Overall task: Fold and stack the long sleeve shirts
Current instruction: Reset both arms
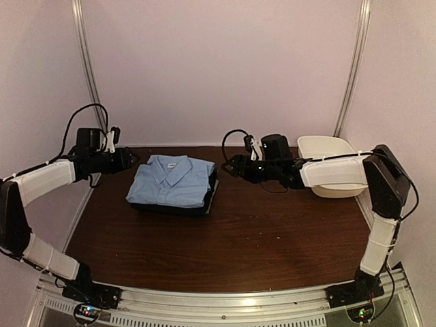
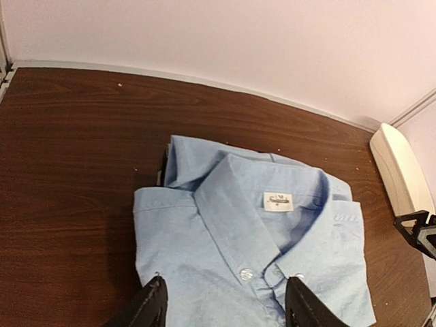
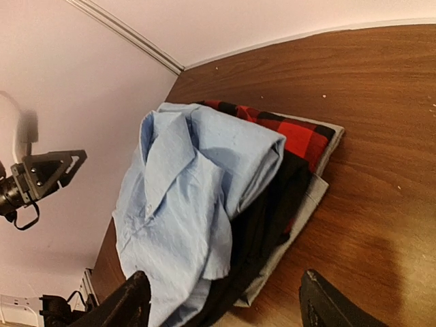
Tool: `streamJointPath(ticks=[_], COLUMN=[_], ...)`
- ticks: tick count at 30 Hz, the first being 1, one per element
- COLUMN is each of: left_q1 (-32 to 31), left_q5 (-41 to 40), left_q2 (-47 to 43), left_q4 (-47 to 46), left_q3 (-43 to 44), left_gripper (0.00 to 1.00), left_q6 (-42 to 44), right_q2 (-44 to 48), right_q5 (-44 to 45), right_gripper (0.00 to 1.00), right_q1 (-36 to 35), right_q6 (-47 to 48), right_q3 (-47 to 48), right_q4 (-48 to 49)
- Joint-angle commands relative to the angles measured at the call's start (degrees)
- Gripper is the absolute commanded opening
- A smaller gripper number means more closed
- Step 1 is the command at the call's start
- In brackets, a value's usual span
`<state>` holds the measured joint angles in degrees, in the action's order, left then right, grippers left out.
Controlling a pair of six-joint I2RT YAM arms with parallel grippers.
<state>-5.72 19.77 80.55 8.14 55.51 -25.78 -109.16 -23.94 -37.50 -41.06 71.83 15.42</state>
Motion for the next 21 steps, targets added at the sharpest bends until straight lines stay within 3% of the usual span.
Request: streamJointPath(ticks=[1, 3, 8, 11, 17, 21], left_q1=[-2.0, -2.11, -2.11, -2.17, -1.93, -1.55], left_q5=[0.13, -1.82, -8.27, -12.82, -21.21, -15.94], left_q2=[-7.37, -9.37, -12.41, -14.08, -14.56, -15.99], left_q4=[-5.18, -2.26, 5.87, 8.53, 11.7, 9.07], left_q3=[-3.57, -2.98, -1.21, -0.74, 0.82, -0.46], left_gripper=[0.66, 0.75, 0.82, 0.97, 0.98, 0.98], left_q6=[-1.73, -0.43, 3.12, 4.17, 4.93, 6.66], right_q2=[10.37, 15.53, 28.71, 35.13, 44.35, 50.14], right_q5=[7.12, 11.82, 22.88, 27.52, 33.13, 35.56], right_gripper=[0.79, 0.83, 0.94, 1.0, 1.0, 1.0], right_q1=[-0.21, -0.17, 0.85, 2.63, 5.81, 6.76], right_q6=[8.03, 11.34, 17.26, 19.54, 22.89, 23.8], right_q3=[-5.34, -7.14, -10.33, -11.25, -13.1, -15.56], right_q4=[-10.63, -16.59, -29.57, -35.7, -41.95, -41.72])
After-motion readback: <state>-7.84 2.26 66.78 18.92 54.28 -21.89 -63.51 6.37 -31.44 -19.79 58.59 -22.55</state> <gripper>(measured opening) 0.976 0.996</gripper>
